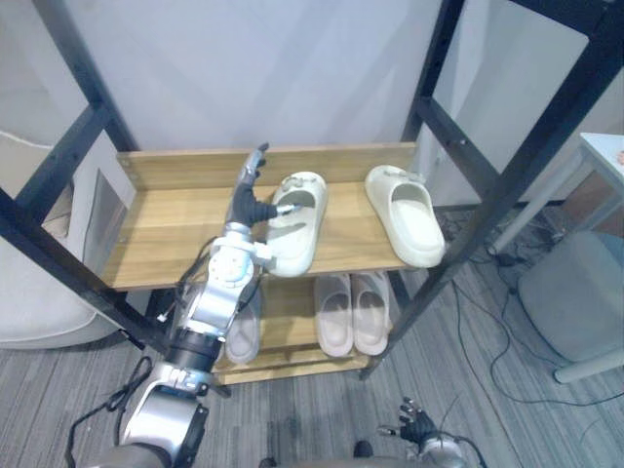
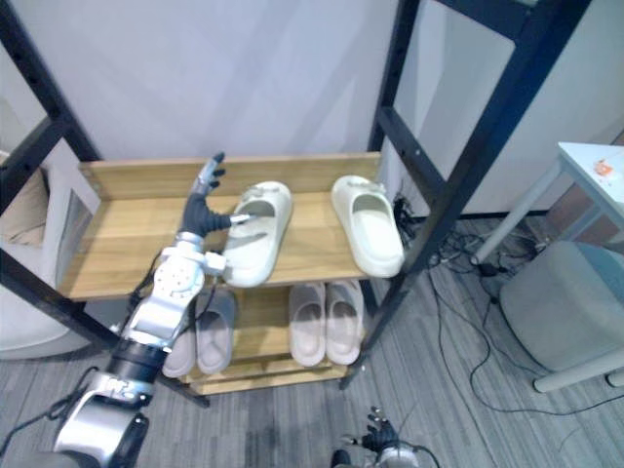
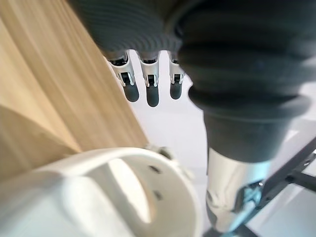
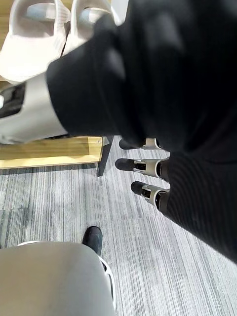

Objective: Organize the slippers on the shoe rack

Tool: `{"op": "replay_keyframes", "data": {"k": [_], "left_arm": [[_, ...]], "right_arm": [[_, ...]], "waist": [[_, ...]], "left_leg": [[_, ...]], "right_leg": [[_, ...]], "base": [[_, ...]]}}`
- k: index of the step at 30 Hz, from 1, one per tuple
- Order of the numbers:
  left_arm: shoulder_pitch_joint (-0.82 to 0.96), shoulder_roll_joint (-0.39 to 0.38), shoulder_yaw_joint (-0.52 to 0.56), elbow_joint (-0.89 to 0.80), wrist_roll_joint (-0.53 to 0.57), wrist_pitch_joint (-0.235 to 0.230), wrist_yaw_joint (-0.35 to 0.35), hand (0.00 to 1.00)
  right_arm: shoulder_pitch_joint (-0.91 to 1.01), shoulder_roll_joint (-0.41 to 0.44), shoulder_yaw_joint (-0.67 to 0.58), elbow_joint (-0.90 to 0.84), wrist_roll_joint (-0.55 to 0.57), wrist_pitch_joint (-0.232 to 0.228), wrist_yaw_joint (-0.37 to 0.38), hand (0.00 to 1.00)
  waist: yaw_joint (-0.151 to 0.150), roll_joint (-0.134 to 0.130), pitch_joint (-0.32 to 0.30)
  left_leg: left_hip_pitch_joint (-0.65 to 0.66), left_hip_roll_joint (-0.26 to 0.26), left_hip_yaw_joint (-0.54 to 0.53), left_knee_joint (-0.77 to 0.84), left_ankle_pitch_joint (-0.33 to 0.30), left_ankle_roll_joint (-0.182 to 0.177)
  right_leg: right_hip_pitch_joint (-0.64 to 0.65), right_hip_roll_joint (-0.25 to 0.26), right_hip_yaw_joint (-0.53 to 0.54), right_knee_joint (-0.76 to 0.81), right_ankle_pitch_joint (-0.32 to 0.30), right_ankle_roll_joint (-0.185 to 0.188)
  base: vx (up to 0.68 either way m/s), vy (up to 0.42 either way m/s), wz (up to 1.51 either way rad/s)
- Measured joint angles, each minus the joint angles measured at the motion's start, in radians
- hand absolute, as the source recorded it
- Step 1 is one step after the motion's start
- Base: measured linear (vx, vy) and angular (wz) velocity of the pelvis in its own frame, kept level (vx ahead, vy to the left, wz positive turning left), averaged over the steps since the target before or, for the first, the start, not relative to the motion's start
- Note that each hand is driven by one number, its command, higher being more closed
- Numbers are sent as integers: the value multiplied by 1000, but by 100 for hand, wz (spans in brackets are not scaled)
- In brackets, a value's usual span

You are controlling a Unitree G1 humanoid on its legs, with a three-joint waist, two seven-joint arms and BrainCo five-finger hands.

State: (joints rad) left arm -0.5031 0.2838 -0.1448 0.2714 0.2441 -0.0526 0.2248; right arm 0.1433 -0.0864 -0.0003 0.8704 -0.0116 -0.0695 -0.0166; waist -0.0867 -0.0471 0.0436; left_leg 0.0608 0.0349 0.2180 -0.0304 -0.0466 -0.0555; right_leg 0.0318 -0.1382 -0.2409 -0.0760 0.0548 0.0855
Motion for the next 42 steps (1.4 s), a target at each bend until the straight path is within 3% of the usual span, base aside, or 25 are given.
{"op": "replay_keyframes", "data": {"k": [16,17,27,33,42], "left_arm": [[-87,17,13,100,81,39,10,0],[-89,17,13,103,84,39,10,100],[-159,67,11,202,178,62,1,100],[-200,97,-4,242,220,60,-38,100],[-215,107,-22,271,227,60,-58,100]], "right_arm": [[19,1,-30,-30,-28,-1,6,0],[20,1,-31,-31,-28,-1,6,0],[34,-1,-36,-45,-28,-3,6,0],[51,-5,-37,-69,-28,-3,7,0],[76,-13,-36,-68,-28,-1,8,0]], "waist": [[-14,-5,4],[-14,-5,4],[-22,-4,5],[-32,1,8],[-40,4,9]], "left_leg": [[-9,-1,37,-1,0,0],[-9,-1,37,-1,0,0],[-7,-4,76,-1,0,0],[-7,-4,82,-1,0,0],[-5,-6,82,0,0,1]], "right_leg": [[-32,0,37,3,9,-1],[-33,0,37,3,9,-1],[-52,1,78,0,22,-5],[-56,1,85,1,28,-2],[-55,0,87,1,31,-3]], "base": [[-20,-3,-6],[-47,-14,-7],[-40,-6,-11],[-11,-5,-3],[-26,-9,-1]]}}
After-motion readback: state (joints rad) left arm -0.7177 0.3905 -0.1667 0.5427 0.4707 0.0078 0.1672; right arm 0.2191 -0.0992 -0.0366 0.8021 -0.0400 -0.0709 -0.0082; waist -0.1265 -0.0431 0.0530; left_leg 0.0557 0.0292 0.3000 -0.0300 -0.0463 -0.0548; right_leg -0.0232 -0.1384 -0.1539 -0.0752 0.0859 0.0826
